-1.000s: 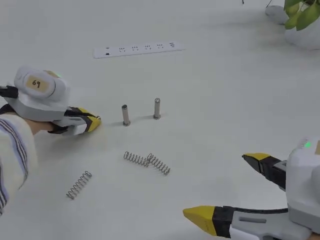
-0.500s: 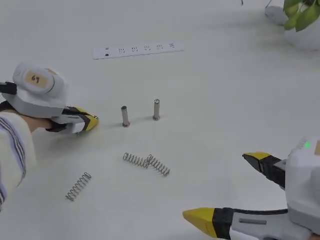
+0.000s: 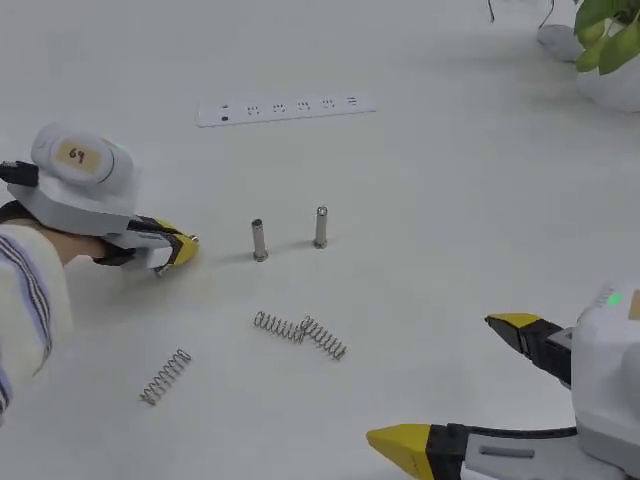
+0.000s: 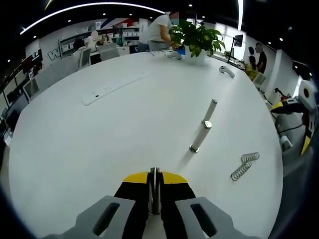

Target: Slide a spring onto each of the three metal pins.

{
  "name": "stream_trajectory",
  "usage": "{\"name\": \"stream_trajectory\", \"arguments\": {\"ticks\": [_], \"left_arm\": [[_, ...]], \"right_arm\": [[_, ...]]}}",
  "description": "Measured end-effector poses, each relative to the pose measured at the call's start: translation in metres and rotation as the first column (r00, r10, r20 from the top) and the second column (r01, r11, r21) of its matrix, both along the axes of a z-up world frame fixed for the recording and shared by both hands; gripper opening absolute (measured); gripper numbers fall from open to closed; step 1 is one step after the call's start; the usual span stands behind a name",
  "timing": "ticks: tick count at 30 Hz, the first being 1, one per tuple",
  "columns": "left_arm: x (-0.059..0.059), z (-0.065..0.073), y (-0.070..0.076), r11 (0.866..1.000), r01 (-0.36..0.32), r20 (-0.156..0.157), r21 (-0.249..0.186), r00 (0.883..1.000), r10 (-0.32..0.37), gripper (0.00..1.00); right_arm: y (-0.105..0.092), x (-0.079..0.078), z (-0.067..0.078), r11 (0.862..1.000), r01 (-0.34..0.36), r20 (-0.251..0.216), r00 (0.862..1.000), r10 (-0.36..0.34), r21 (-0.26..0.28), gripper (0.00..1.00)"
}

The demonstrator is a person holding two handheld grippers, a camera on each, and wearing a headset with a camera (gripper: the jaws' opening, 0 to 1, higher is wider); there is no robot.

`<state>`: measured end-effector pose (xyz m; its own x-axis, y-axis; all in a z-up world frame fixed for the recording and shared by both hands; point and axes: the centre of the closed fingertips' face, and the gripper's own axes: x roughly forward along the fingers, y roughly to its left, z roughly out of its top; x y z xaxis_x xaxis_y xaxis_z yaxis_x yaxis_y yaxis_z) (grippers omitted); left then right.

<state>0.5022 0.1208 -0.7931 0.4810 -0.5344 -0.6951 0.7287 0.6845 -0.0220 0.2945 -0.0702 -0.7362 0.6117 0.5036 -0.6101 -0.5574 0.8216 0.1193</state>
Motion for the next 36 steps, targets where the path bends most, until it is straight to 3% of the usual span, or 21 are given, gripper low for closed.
{"name": "stream_trajectory", "arguments": {"ticks": [17, 22, 26, 36], "left_arm": [[-0.011, 0.020, 0.002, 1.000, 0.000, 0.018, -0.016, 1.000, 0.001, 0.00], [-0.014, 0.022, 0.003, 1.000, -0.007, 0.020, -0.016, 1.000, 0.007, 0.00], [-0.016, 0.025, 0.002, 1.000, -0.012, 0.030, -0.024, 0.999, 0.013, 0.00], [-0.021, 0.030, 0.001, 1.000, -0.013, 0.042, -0.023, 0.999, 0.014, 0.00]], "right_arm": [[0.006, -0.004, -0.001, 1.000, -0.017, 0.001, 1.000, 0.017, 0.005, 0.92], [0.008, -0.002, 0.004, 0.998, 0.000, 0.008, 1.000, 0.000, 0.055, 0.93], [0.004, -0.003, 0.002, 1.000, -0.014, 0.011, 1.000, 0.014, 0.014, 0.93], [0.005, -0.003, 0.002, 1.000, -0.015, 0.014, 1.000, 0.015, 0.024, 0.93]]}}
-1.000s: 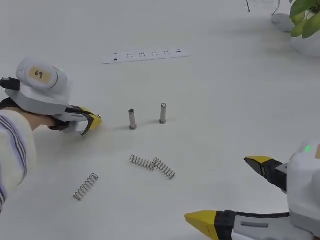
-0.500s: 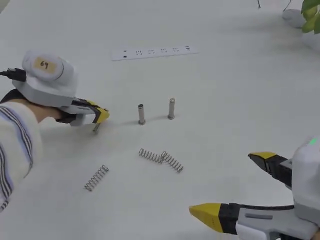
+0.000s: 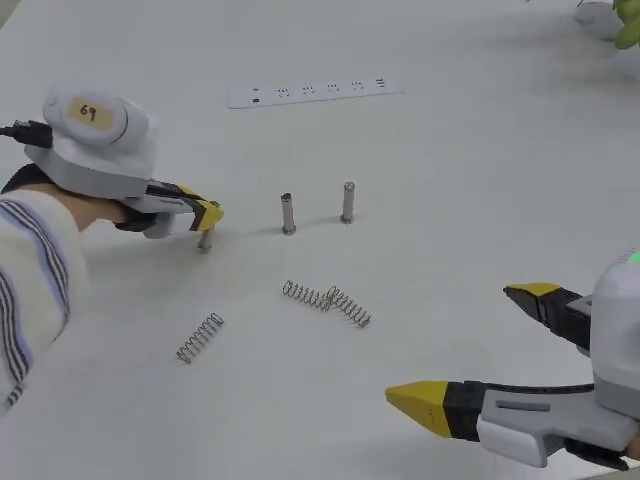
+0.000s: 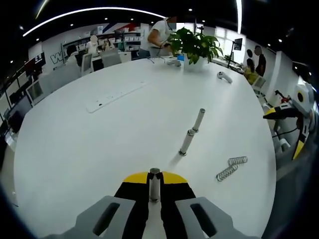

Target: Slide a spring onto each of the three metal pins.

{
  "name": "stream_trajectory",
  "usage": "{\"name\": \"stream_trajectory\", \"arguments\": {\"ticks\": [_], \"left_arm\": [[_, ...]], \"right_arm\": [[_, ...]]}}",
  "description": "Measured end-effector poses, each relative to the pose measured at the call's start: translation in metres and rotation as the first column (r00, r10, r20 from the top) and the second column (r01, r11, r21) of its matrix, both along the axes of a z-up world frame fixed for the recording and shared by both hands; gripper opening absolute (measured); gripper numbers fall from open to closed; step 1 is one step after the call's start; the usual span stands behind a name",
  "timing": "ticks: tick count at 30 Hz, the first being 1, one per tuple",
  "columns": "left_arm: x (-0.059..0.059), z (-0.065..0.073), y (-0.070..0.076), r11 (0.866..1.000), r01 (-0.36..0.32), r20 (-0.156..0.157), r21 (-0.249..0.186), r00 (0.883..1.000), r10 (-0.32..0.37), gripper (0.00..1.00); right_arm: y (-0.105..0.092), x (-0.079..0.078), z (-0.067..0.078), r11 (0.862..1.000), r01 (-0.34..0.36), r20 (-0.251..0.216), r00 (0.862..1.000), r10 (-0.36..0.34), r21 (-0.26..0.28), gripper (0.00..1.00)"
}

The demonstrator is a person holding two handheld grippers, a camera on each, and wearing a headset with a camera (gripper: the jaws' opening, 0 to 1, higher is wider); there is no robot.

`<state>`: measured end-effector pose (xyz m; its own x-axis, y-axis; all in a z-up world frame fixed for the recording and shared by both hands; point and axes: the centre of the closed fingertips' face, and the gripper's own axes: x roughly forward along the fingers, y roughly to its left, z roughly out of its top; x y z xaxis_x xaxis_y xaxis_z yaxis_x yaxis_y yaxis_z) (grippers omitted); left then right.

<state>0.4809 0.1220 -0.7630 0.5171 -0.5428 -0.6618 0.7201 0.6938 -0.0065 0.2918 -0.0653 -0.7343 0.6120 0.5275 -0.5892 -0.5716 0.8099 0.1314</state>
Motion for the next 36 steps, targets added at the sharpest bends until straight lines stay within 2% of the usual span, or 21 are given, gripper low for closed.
{"name": "stream_trajectory", "arguments": {"ticks": [6, 11, 18, 21, 26, 28, 35, 36], "left_arm": [[-0.005, 0.004, 0.000, 1.000, 0.018, 0.017, 0.021, 1.000, -0.019, 0.00], [-0.008, 0.004, 0.001, 0.999, 0.019, 0.010, 0.032, 1.000, -0.019, 0.00], [-0.007, 0.004, 0.001, 0.998, 0.023, 0.017, 0.050, 1.000, -0.024, 0.00], [-0.006, 0.003, -0.001, 0.999, 0.017, 0.011, 0.040, 1.000, -0.017, 0.00], [-0.003, 0.003, 0.001, 0.999, 0.009, 0.017, 0.048, 1.000, -0.009, 0.00], [0.001, 0.004, 0.002, 1.000, -0.012, 0.013, 0.027, 1.000, 0.012, 0.00], [0.005, 0.001, 0.000, 1.000, -0.015, 0.005, 0.016, 1.000, 0.015, 0.00], [0.006, 0.001, 0.000, 1.000, -0.014, 0.011, 0.013, 1.000, 0.014, 0.00]], "right_arm": [[0.003, 0.000, -0.001, 1.000, -0.003, -0.001, 1.000, 0.003, 0.013, 0.92], [0.004, -0.001, 0.000, 1.000, -0.006, 0.000, 1.000, 0.006, 0.018, 0.92], [0.003, -0.002, 0.000, 1.000, 0.002, 0.002, 1.000, -0.002, 0.025, 0.92], [0.003, -0.002, 0.001, 1.000, 0.004, 0.003, 1.000, -0.004, 0.026, 0.92], [0.004, -0.003, 0.001, 1.000, -0.002, 0.004, 1.000, 0.002, 0.024, 0.92], [0.005, -0.003, 0.002, 1.000, -0.005, 0.004, 1.000, 0.005, 0.025, 0.92], [0.006, -0.004, 0.001, 1.000, -0.012, -0.004, 1.000, 0.012, 0.024, 0.91], [0.006, -0.003, 0.001, 1.000, -0.010, -0.004, 1.000, 0.011, 0.022, 0.92]]}}
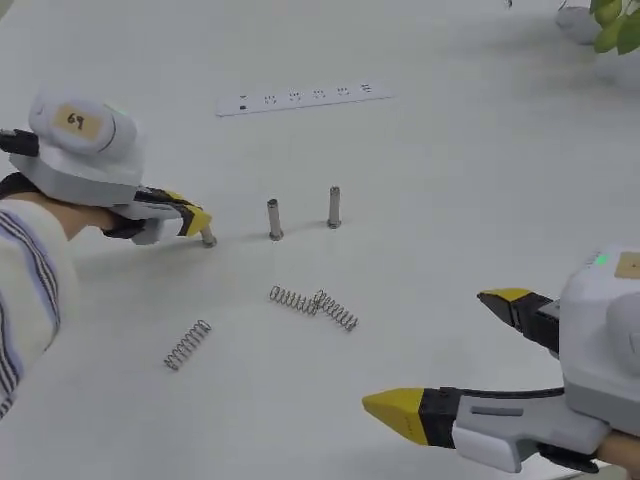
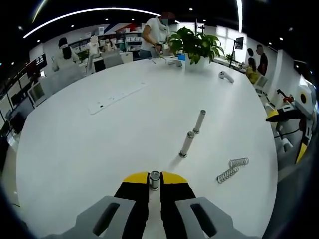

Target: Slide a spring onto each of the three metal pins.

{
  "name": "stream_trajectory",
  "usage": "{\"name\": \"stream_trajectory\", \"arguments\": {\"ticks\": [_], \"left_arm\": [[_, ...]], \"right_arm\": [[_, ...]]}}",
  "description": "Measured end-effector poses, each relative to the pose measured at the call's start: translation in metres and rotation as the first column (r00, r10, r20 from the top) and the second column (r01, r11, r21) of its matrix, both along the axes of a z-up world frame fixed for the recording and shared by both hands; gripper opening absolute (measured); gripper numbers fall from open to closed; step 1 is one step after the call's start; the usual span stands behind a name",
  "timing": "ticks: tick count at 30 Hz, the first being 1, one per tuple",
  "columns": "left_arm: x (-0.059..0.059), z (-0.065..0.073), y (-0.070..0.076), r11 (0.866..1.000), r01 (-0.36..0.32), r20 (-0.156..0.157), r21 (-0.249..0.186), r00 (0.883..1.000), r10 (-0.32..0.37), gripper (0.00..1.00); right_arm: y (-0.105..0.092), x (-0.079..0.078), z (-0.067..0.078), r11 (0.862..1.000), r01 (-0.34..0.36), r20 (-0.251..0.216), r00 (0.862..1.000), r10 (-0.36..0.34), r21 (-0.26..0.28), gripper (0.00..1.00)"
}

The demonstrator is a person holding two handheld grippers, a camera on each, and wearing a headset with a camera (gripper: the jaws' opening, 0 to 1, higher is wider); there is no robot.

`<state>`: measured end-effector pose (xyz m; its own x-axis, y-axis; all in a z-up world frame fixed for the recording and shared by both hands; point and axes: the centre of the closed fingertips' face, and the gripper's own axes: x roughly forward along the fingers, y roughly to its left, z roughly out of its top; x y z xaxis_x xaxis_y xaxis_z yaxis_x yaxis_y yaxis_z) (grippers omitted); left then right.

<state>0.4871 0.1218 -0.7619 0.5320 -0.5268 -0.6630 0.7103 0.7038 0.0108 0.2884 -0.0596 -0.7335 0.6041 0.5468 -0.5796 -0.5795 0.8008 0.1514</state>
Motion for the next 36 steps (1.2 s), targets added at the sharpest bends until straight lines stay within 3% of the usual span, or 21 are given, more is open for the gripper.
{"name": "stream_trajectory", "arguments": {"ticks": [9, 14, 23, 29, 36], "left_arm": [[-0.002, -0.001, -0.002, 1.000, -0.006, -0.004, -0.017, 1.000, 0.006, 0.00], [-0.003, -0.002, -0.001, 1.000, 0.024, 0.020, 0.003, 1.000, -0.024, 0.00], [-0.007, -0.005, 0.000, 1.000, 0.016, 0.004, 0.016, 1.000, -0.016, 0.00], [-0.007, -0.002, 0.000, 1.000, 0.013, 0.014, 0.011, 1.000, -0.014, 0.04], [-0.011, -0.003, 0.004, 0.999, 0.016, 0.026, 0.039, 1.000, -0.017, 0.10]], "right_arm": [[0.000, 0.000, 0.001, 1.000, -0.003, 0.000, 1.000, 0.003, -0.002, 0.91], [-0.001, -0.001, -0.001, 1.000, -0.002, -0.005, 1.000, 0.002, -0.002, 0.91], [0.000, -0.001, 0.000, 1.000, -0.002, -0.001, 1.000, 0.002, 0.001, 0.91], [0.001, -0.002, 0.000, 1.000, -0.007, -0.002, 1.000, 0.007, -0.002, 0.91], [0.001, -0.002, 0.000, 1.000, -0.009, -0.003, 1.000, 0.009, -0.004, 0.91]]}}
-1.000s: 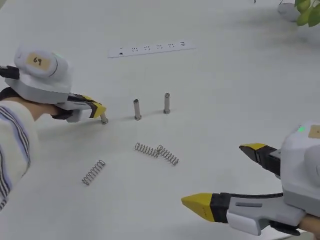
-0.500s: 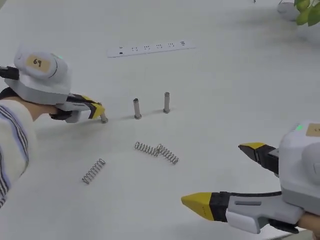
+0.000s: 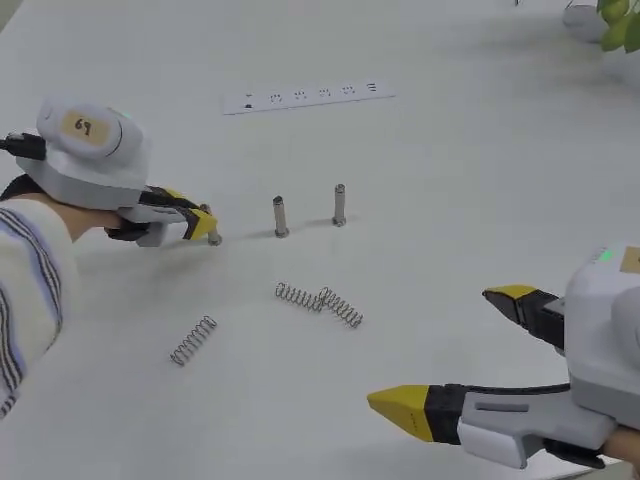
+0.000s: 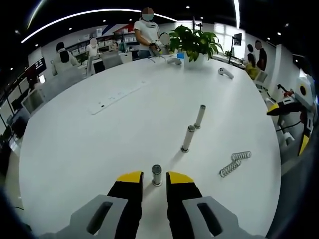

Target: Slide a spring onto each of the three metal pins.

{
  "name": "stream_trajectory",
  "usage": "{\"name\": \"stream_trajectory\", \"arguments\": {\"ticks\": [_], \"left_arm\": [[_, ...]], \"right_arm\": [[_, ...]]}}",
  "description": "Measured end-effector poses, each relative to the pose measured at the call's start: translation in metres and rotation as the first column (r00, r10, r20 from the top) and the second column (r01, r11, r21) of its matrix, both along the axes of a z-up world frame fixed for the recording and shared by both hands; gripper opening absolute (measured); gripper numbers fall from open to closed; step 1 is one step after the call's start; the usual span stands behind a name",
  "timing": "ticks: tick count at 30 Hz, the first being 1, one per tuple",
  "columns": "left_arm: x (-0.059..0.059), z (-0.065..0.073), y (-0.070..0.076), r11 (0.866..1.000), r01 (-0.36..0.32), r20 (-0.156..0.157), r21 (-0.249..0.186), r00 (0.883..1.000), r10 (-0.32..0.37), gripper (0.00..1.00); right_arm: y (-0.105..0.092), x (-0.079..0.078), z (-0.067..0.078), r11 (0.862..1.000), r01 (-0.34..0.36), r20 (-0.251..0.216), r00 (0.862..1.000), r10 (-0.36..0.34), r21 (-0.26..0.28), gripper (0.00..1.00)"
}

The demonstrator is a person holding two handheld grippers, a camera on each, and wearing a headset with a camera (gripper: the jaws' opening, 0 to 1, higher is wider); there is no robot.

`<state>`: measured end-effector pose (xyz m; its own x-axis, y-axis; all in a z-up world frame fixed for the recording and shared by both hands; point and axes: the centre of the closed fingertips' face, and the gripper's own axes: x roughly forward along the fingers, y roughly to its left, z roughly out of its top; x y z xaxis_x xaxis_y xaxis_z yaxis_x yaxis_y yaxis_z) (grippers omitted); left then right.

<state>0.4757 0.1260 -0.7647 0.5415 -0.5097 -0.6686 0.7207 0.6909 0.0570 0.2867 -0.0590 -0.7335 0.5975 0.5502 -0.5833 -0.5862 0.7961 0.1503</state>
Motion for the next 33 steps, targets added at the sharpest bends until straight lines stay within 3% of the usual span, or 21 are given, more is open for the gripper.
{"name": "stream_trajectory", "arguments": {"ticks": [10, 17, 25, 29, 33], "left_arm": [[-0.010, -0.004, 0.003, 0.999, -0.028, -0.009, -0.027, 1.000, 0.028, 0.15], [-0.018, 0.001, 0.006, 0.998, -0.029, -0.001, -0.051, 1.000, 0.029, 0.17], [-0.032, 0.000, 0.010, 0.997, -0.045, -0.023, -0.060, 0.999, 0.044, 0.19], [-0.039, -0.002, 0.011, 0.998, -0.046, -0.016, -0.044, 0.999, 0.045, 0.22], [-0.049, -0.002, 0.012, 0.997, -0.053, -0.023, -0.055, 0.998, 0.052, 0.23]], "right_arm": [[0.002, 0.000, -0.003, 1.000, -0.016, -0.009, 1.000, 0.015, -0.009, 0.91], [0.005, 0.001, -0.005, 0.999, -0.032, -0.017, 0.999, 0.032, -0.015, 0.91], [0.008, 0.001, -0.004, 0.999, -0.041, -0.015, 0.999, 0.040, -0.009, 0.90], [0.008, 0.000, -0.005, 0.999, -0.039, -0.021, 0.999, 0.039, -0.005, 0.90], [0.009, 0.000, -0.005, 0.999, -0.037, -0.032, 0.999, 0.037, 0.008, 0.90]]}}
